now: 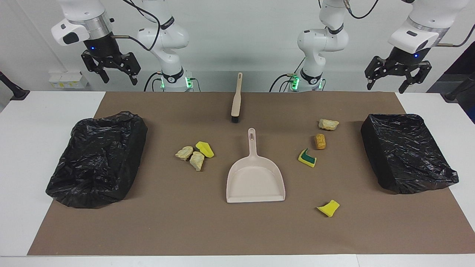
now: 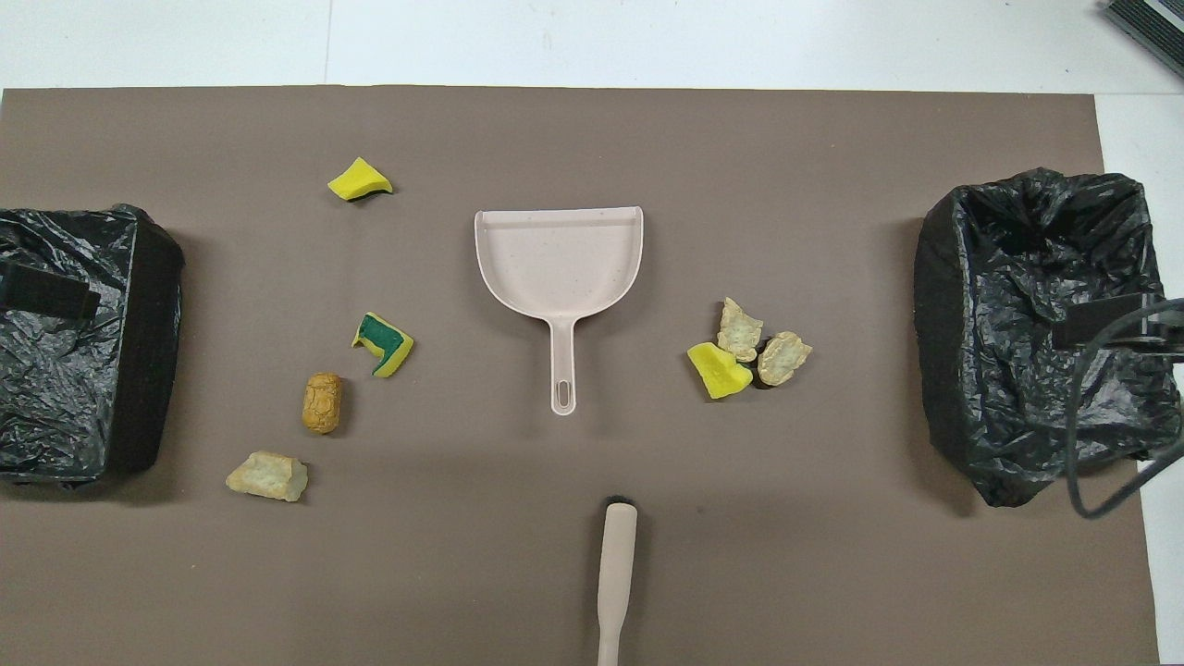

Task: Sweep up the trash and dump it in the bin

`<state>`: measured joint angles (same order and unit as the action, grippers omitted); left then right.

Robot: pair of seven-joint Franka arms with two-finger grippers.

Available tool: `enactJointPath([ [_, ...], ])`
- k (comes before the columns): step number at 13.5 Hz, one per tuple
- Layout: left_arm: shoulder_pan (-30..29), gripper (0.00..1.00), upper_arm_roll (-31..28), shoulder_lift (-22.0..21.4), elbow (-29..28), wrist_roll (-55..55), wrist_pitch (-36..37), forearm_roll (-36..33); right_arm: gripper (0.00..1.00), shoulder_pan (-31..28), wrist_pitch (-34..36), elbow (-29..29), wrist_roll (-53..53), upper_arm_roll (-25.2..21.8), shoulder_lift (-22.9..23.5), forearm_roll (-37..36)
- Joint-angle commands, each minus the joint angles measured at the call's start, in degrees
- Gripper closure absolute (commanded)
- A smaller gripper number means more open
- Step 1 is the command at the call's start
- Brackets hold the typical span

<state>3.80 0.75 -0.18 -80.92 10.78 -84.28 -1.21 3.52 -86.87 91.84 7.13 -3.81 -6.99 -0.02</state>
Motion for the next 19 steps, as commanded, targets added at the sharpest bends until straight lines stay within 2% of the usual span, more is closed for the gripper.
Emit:
enactJointPath([
  [1, -0.55, 0.0, 0.39, -0.44, 0.33, 0.12, -0.18, 0.16, 0.0, -0.36, 0.47, 1.33, -0.36, 0.12, -1.28, -0.33],
  [8, -0.72, 0.0, 0.31, -1.32, -0.55, -0.05, -0.01, 0.15, 0.0, -0.36, 0.47, 1.42, -0.72, 0.12, -1.36, -0.42],
  [11, -0.55, 0.0, 0.39, -1.49, -1.08, -5.92, -0.88, 0.59, 0.0, -0.27, 0.56, 1.15, -1.68, 0.21, -1.19, -0.76],
  [14, -0.12, 0.0, 0.39, -1.67, -1.86, -6.56, -0.89, 0.77, 0.0, -0.18, 0.47, 1.59, -1.95, 0.3, -1.45, -0.77],
  [16, 0.42, 0.0, 0.83, -2.8, -4.66, -6.56, -1.15, 0.68, 0.0, -0.18, 0.47, 1.76, -1.68, 0.3, -1.45, -0.77],
  [19, 2.95, 0.0, 1.1, -7.89, -12.74, -6.56, -2.55, 0.77, 0.0, -0.27, 0.47, 2.46, -1.42, 0.3, -1.8, -0.68],
])
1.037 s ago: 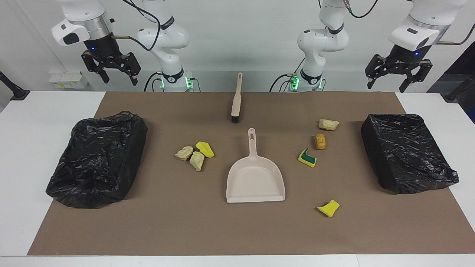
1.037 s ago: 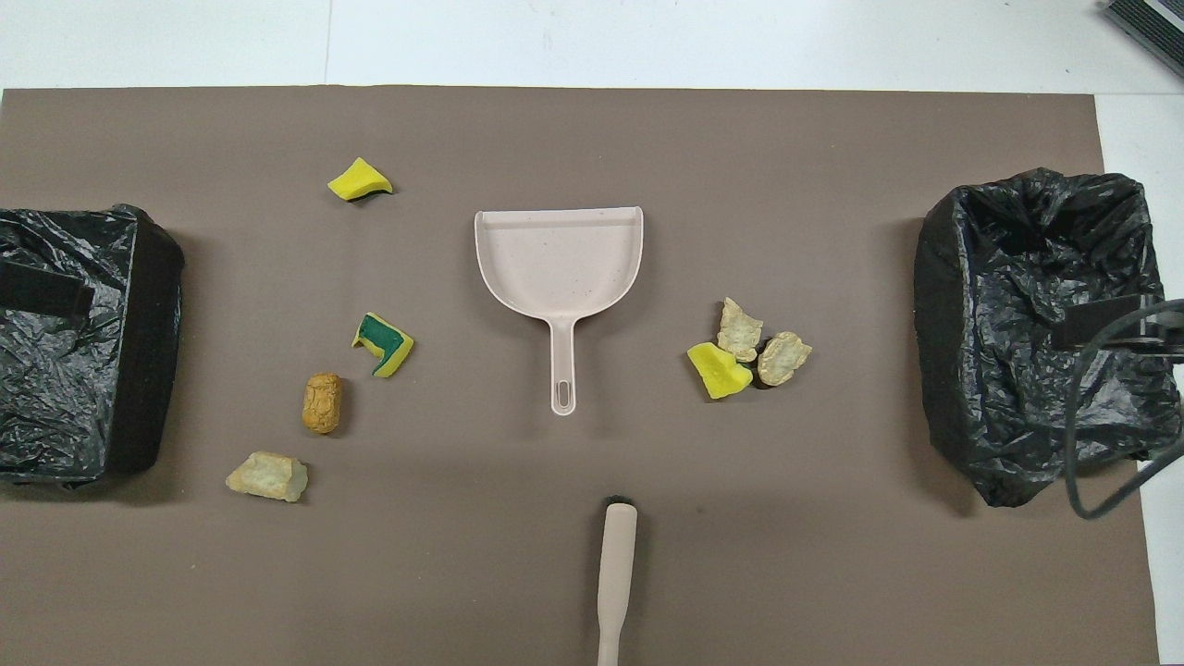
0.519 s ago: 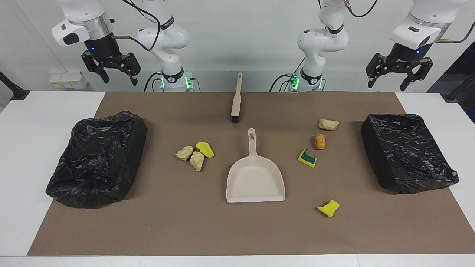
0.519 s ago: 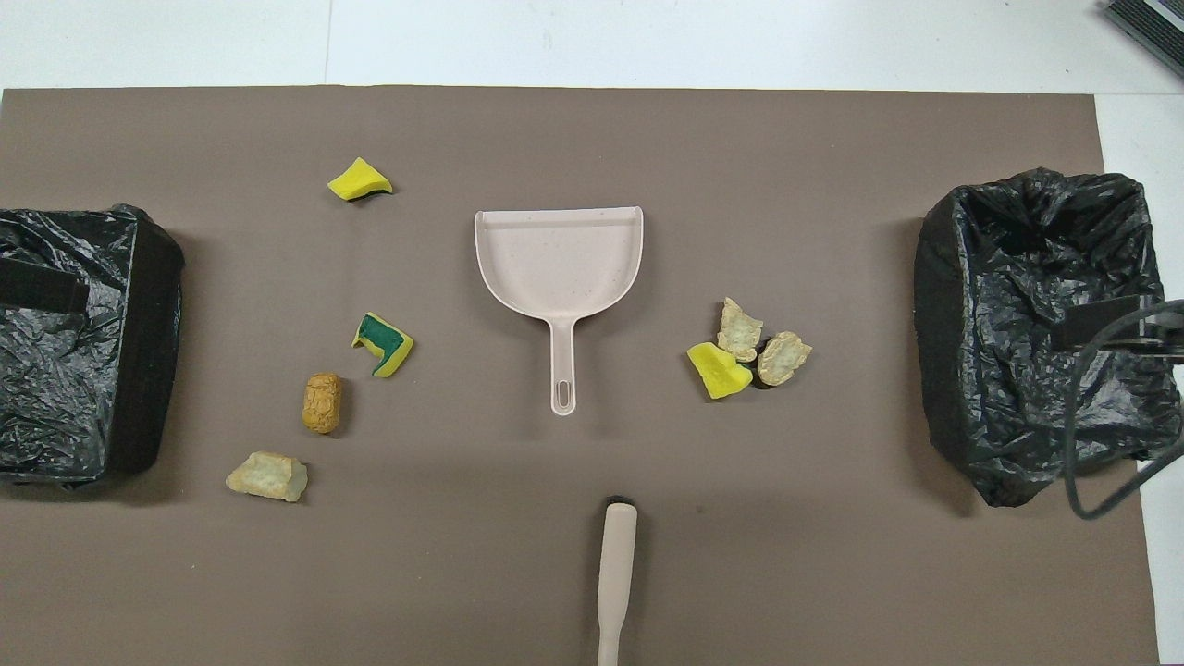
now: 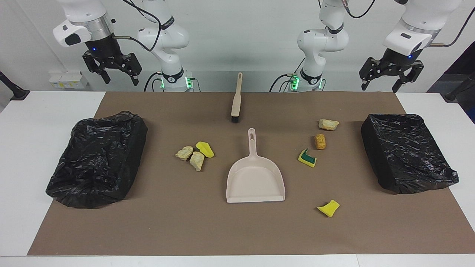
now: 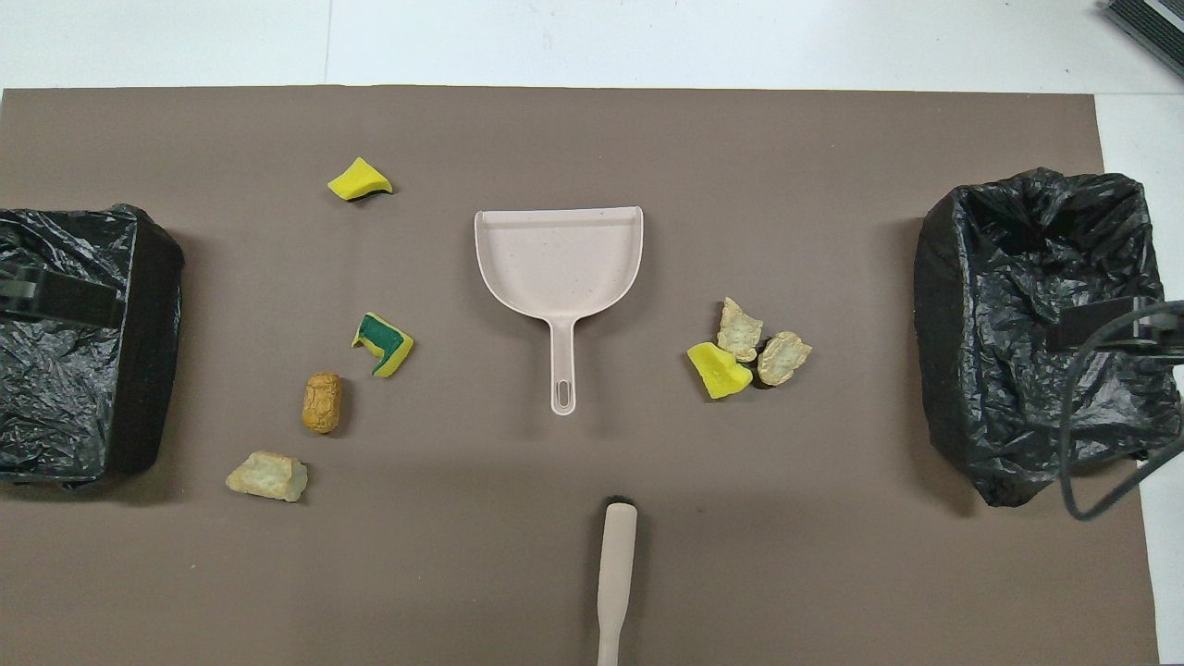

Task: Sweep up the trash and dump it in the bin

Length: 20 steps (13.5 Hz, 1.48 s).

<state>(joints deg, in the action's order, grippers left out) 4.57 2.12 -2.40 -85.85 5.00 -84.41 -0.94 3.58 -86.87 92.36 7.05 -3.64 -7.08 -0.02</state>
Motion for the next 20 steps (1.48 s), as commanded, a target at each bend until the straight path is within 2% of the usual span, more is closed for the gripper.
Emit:
enactJointPath([
  [1, 2.72, 0.0, -0.36, -7.16, -10.28, -0.78, -3.9, 0.5, 0.0, -0.33, 0.47, 2.12, -1.25, 0.12, -1.71, -0.68],
  [4, 6.23, 0.0, -0.36, -8.58, -14.16, -1.22, -4.97, 0.5, 0.0, -0.33, 0.47, 2.21, -1.25, 0.12, -1.79, -0.68],
  [13, 10.37, 0.0, -0.28, -10.51, -19.87, -3.5, -7.87, 0.5, 0.0, -0.33, 0.47, 2.3, -1.25, 0.12, -1.97, -0.68],
  [18, 21.78, 0.0, -0.28, -11.48, -27.07, -15.17, -12.35, 0.5, 0.0, -0.42, 0.56, 3.09, -1.33, 0.04, -2.06, -0.59],
  [20, 27.14, 0.0, -0.28, -13.23, -31.81, -19.13, -15.41, 1.63, 0.0, -0.42, 0.56, 3.09, -1.33, 0.04, -2.06, -0.59],
])
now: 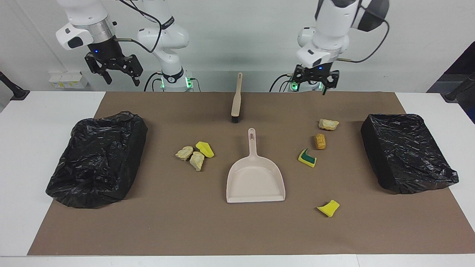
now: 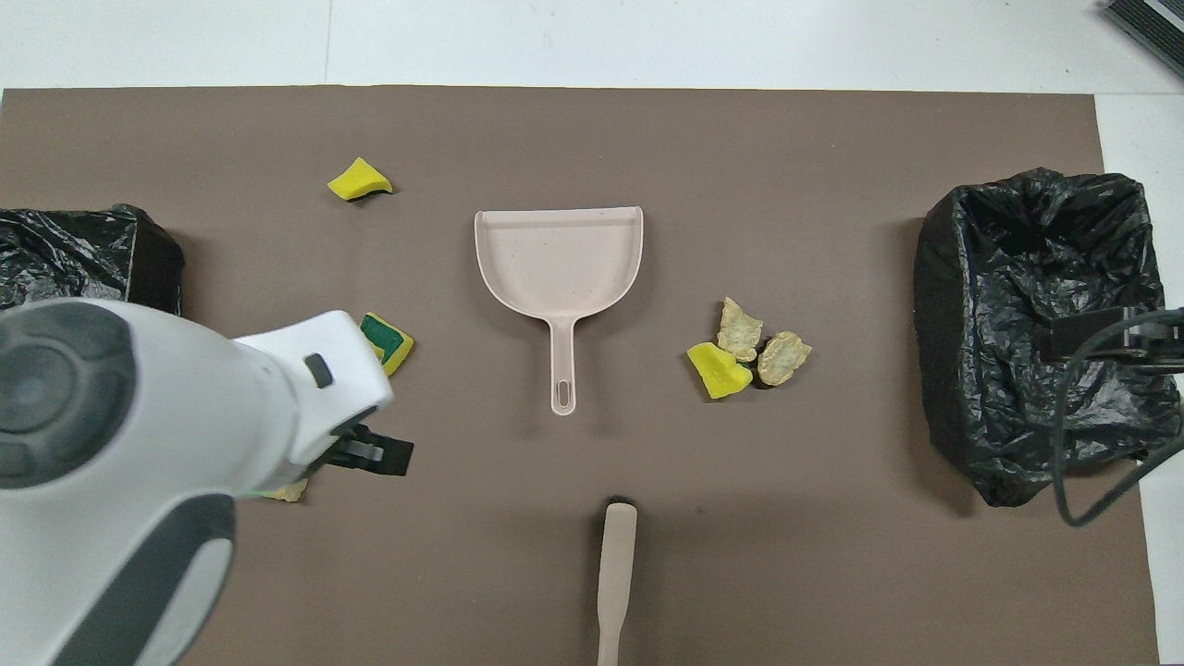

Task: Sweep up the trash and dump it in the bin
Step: 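Reach the left gripper toward the wooden brush handle and grasp it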

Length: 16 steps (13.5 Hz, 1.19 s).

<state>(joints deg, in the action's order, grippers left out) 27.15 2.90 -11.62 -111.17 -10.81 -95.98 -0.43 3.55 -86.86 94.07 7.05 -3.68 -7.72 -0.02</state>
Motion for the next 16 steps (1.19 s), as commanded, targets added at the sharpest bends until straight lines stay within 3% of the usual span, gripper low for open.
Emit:
enactJointPath([
  [1, 7.62, 0.0, -0.97, -4.38, -8.77, -5.87, -5.61, 2.52, 0.0, -0.39, 0.56, 1.38, -1.33, 0.17, -1.51, -0.59],
  [5, 21.69, 0.0, -0.97, -4.38, -17.13, -20.02, -14.84, 2.8, 0.0, -0.39, 0.56, 1.99, -1.86, 0.08, -1.51, -0.59],
  [7, 27.05, 0.0, -0.97, -1.58, -20.03, -24.5, -19.83, 2.8, 0.0, -0.56, 0.47, 3.22, -1.95, 0.08, -2.3, -0.59],
  [9, 32.93, 0.0, -0.97, -1.39, -23.99, -28.89, -26.17, 2.8, 0.0, -0.83, 0.47, 3.75, -2.04, 0.08, -2.57, -0.59],
  [16, 45.6, 0.0, -0.97, 5.18, -26.64, -38.84, -31.29, 2.89, 0.0, -0.83, 0.47, 3.84, -2.04, -0.01, -2.66, -0.59],
])
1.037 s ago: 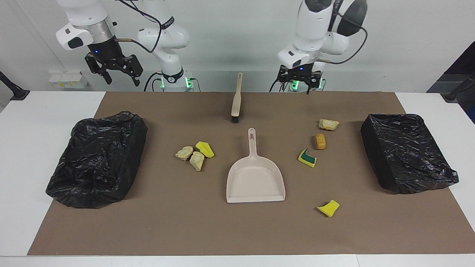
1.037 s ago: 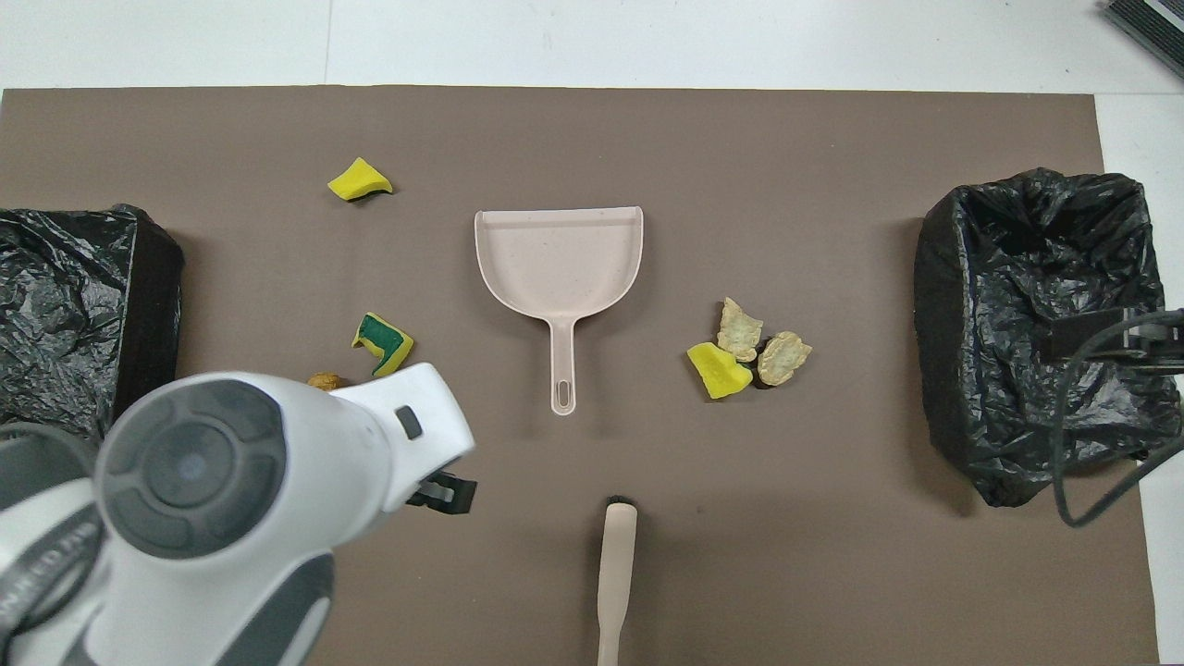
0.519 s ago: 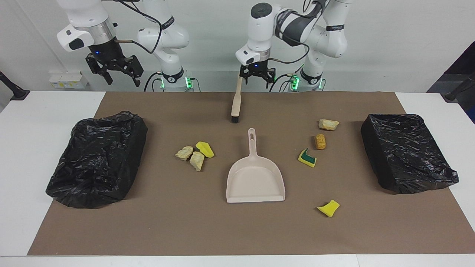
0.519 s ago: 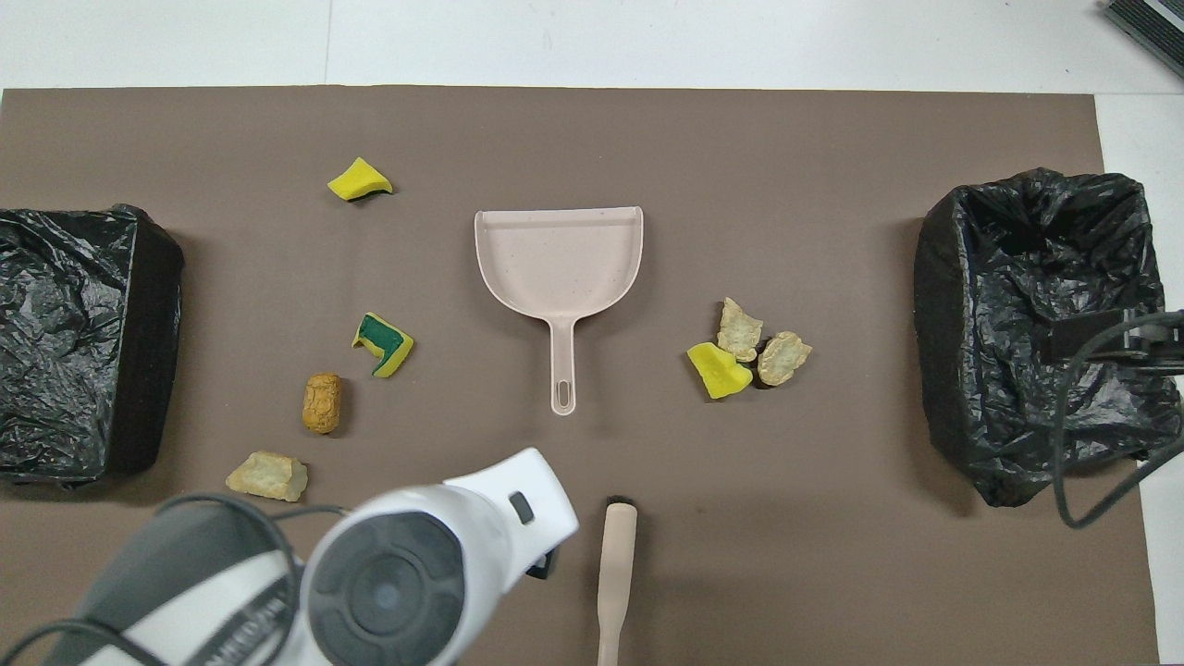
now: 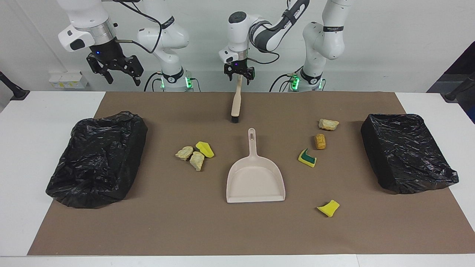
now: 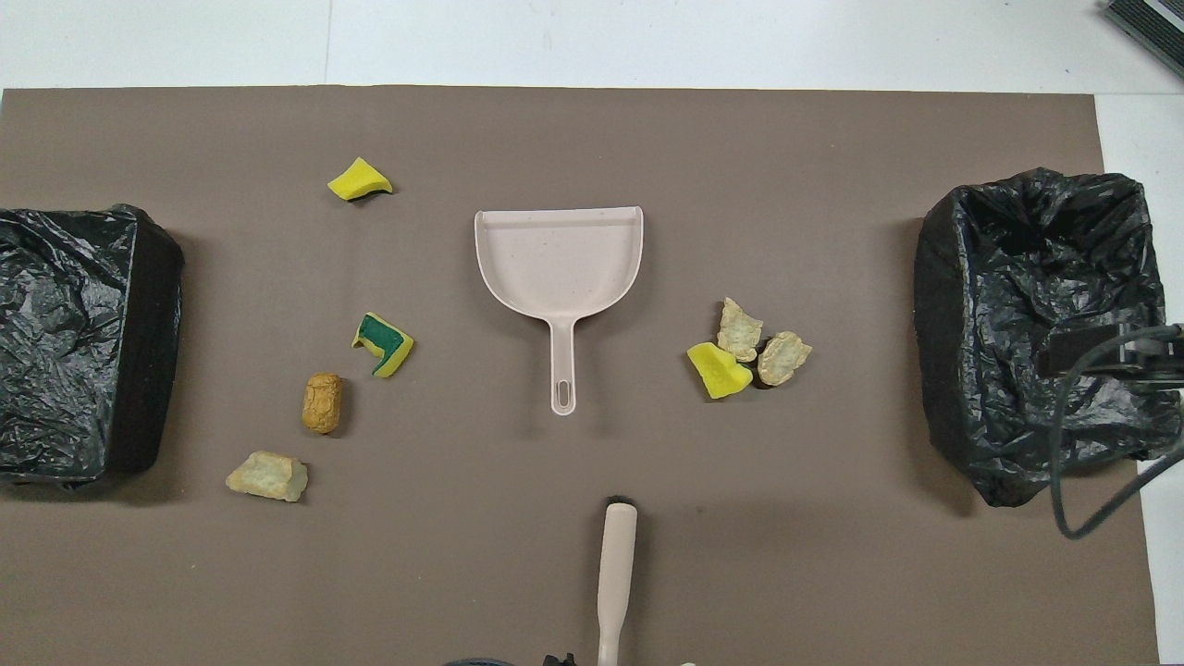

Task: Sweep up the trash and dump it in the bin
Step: 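Reach the left gripper toward the wooden brush handle and grasp it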

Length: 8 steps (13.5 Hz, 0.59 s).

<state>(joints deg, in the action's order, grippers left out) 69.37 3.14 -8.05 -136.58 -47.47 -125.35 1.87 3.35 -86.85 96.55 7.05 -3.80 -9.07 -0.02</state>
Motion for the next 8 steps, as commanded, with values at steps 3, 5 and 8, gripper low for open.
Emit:
enactJointPath([
  [3, 3.32, 0.11, -1.21, 2.33, -0.62, -2.27, -2.01, 0.51, 0.0, -0.62, 0.45, 1.36, -1.95, 0.11, -1.3, -0.59],
  [5, 3.93, 0.17, -1.12, 3.03, -0.8, -4.55, -2.35, 0.51, 0.0, -0.62, 0.45, 1.36, -1.95, 0.19, -1.3, -0.59],
  [8, 3.93, 0.7, -1.3, 3.48, -0.62, -4.73, -1.66, 0.51, 0.0, -0.62, 0.45, 1.36, -1.95, 0.11, -1.3, -0.59],
])
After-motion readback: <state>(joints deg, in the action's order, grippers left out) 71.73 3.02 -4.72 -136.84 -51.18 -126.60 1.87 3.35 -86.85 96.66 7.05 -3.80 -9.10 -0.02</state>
